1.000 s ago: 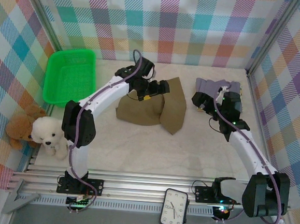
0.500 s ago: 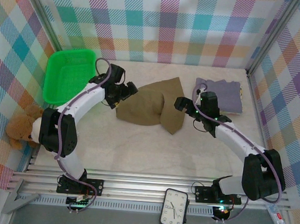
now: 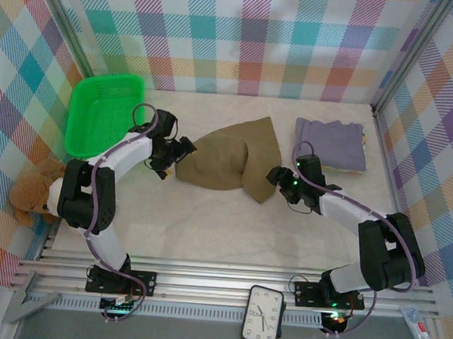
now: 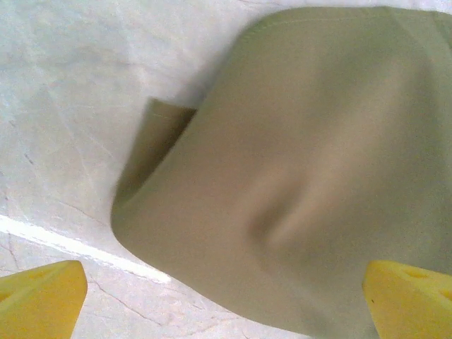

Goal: Fold and stack the skirts

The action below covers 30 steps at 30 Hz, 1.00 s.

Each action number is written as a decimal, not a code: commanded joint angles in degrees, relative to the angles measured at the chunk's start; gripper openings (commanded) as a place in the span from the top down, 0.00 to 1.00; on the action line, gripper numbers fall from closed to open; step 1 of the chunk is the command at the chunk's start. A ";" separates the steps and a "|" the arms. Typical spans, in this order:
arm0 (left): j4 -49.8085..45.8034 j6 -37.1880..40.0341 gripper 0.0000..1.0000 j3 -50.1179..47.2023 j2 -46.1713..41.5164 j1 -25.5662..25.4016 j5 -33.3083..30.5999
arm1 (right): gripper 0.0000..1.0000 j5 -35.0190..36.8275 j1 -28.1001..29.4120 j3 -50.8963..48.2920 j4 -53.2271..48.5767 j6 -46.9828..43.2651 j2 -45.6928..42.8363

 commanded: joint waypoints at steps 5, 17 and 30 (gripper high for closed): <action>1.15 0.34 0.00 -0.47 1.39 0.71 2.30 | 0.44 -1.91 2.32 0.01 -2.74 2.31 3.26; 2.07 0.34 0.00 -1.04 3.99 0.73 3.58 | 0.59 1.15 7.50 0.27 2.87 5.60 8.40; 6.89 3.98 0.00 -5.10 0.89 0.73 6.54 | 1.00 6.62 7.59 0.66 -0.83 -4.42 0.07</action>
